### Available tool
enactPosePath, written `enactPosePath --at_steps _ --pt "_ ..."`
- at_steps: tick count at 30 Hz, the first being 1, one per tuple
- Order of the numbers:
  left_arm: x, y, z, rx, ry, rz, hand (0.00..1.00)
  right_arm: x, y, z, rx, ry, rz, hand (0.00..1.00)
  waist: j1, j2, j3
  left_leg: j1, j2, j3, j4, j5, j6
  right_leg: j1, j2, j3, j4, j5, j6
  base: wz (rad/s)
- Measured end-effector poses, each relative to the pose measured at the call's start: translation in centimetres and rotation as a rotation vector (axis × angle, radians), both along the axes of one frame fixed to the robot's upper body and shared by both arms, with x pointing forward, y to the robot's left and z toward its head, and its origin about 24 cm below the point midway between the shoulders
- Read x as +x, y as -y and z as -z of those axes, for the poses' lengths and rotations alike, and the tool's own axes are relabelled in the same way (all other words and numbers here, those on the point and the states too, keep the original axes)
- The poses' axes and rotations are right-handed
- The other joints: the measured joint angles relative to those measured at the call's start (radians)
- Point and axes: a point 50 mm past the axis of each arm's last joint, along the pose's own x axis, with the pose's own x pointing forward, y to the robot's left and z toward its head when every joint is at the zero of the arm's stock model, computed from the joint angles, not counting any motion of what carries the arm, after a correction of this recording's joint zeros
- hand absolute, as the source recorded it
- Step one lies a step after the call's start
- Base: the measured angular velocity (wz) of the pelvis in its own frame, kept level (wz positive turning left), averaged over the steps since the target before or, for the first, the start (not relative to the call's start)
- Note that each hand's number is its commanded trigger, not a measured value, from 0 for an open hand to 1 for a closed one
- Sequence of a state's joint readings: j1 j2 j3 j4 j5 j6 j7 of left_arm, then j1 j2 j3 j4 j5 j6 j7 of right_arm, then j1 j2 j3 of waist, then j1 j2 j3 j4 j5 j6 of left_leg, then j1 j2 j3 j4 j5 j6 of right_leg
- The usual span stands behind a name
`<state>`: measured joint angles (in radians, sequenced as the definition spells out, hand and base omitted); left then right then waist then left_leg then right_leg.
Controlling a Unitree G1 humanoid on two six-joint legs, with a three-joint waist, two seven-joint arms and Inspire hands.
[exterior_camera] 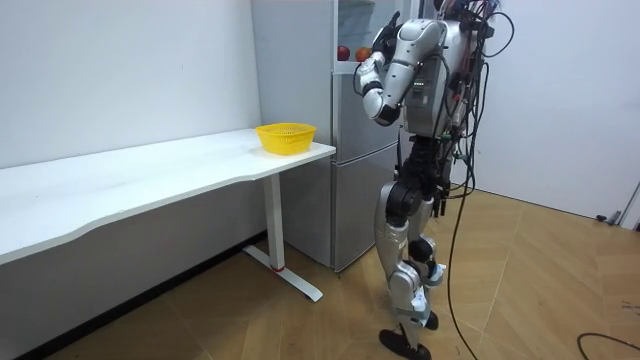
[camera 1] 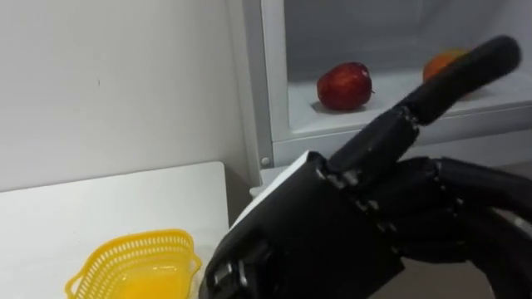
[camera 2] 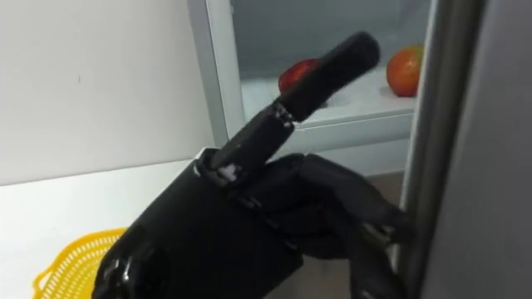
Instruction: Retrieve from the upper fridge
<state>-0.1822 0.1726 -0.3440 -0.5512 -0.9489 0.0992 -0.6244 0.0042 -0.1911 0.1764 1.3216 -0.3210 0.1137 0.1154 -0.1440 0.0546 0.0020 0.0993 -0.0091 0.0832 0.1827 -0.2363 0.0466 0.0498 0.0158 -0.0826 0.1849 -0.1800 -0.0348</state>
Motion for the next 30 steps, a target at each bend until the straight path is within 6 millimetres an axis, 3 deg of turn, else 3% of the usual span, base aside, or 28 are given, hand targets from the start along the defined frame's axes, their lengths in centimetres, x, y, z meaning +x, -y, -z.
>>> enactPosePath --at_steps 3,11,17,30 --pt "-0.3 0.5 0.1 0.004 -0.004 0.03 0.0 0.3 -0.1 0.0 0.008 -0.003 0.003 0.0 -0.013 -0.005 -0.0023 -0.001 0.0 0.0 0.0 0.0 0.0 0.0 0.0 -0.001 -0.001 0.0 0.0 0.0" --pt "-0.6 3.1 -0.9 -0.002 0.044 0.166 0.0 1.1 -0.5 0.0 0.009 0.005 -0.046 0.0 -0.022 -0.011 0.0008 -0.003 0.002 0.023 0.006 0.0 0.0 -0.006 -0.001 0.003 0.001 0.001 0.0 -0.02" --pt "-1.0 5.2 -0.9 0.015 0.039 0.257 0.0 1.7 -0.7 -0.1 0.007 0.008 -0.08 0.0 -0.056 -0.011 0.0011 -0.002 0.003 0.028 0.005 0.0 0.0 -0.005 0.001 0.013 0.0 0.001 0.0 -0.04" --pt "-1.5 6.3 -0.8 0.034 0.013 0.307 0.0 2.3 -1.8 0.1 0.008 0.013 -0.112 0.0 -0.103 -0.011 0.0014 -0.006 0.004 0.054 0.005 0.0 0.0 -0.016 0.003 0.029 0.0 0.001 0.0 -0.04"
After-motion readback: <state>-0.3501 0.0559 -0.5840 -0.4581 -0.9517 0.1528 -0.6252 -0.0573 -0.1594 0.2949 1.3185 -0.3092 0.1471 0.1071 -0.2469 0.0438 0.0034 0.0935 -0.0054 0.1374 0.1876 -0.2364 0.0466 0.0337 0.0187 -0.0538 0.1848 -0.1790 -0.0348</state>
